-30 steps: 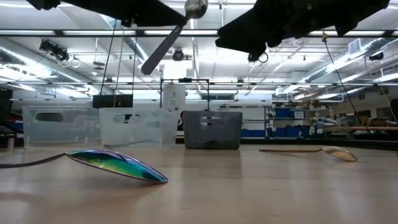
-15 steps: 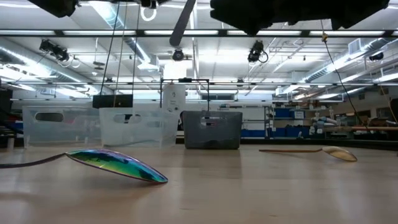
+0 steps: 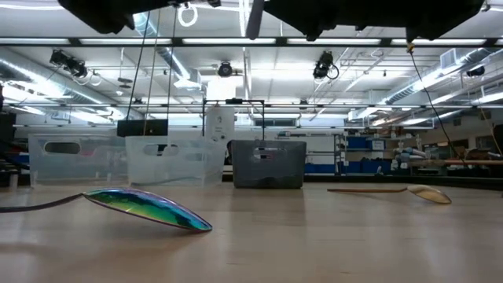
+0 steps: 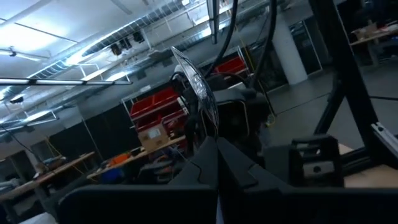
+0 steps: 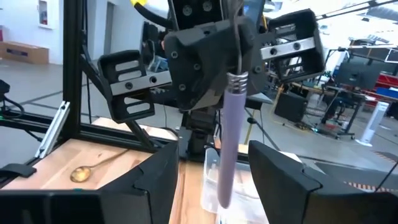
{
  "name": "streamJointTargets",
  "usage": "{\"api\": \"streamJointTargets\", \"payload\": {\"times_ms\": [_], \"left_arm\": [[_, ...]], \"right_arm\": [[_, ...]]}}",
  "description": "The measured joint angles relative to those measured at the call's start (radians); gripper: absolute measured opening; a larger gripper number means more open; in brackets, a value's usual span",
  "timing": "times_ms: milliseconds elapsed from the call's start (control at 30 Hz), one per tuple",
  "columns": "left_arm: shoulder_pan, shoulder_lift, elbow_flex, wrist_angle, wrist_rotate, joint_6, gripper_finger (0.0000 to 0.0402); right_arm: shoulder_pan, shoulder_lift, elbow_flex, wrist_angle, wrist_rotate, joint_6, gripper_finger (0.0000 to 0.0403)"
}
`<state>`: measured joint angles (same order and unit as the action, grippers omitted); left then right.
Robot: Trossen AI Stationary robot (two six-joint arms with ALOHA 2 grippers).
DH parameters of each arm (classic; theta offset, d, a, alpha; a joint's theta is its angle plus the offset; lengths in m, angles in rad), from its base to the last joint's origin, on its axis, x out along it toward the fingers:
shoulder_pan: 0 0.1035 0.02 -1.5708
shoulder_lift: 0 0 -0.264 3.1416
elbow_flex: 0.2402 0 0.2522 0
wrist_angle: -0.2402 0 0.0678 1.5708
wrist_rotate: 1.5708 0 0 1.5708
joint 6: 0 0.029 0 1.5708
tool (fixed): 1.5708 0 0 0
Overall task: Sort silverware by color (type)
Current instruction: Put the purple spoon into the black transparent bin
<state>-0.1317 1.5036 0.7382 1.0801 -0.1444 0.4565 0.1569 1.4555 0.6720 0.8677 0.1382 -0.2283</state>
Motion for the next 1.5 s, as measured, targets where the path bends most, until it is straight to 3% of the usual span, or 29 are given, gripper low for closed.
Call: {"api": "streamJointTargets", "payload": {"times_ms": [267,833,967,1267,1500], "left_arm": [[0.011,0.054,0.053,0.002,0.023,0.001,0.0000],[0.063,0.054,0.062,-0.025,0.096,-0.110,0.0000],[0.063,0.054,0.062,-0.049,0.089,-0.121,0.0017],[0.011,0.034,0.062,-0.115,-0.138,-0.086,0.0102],[-0.064,-0.039,0.061,-0.396,-0.398,-0.165,0.0148]], "right_arm": [[-0.010,0.000,0.000,-0.004,-0.002,-0.014,0.0182],[-0.063,0.000,0.000,-0.009,-0.066,-0.016,0.0042],[-0.073,0.000,0.000,-0.031,-0.086,-0.016,0.0040],[-0.091,-0.001,0.001,-0.076,-0.084,-0.018,0.0041],[-0.123,-0.002,0.001,-0.192,-0.054,-0.014,0.0044]]}}
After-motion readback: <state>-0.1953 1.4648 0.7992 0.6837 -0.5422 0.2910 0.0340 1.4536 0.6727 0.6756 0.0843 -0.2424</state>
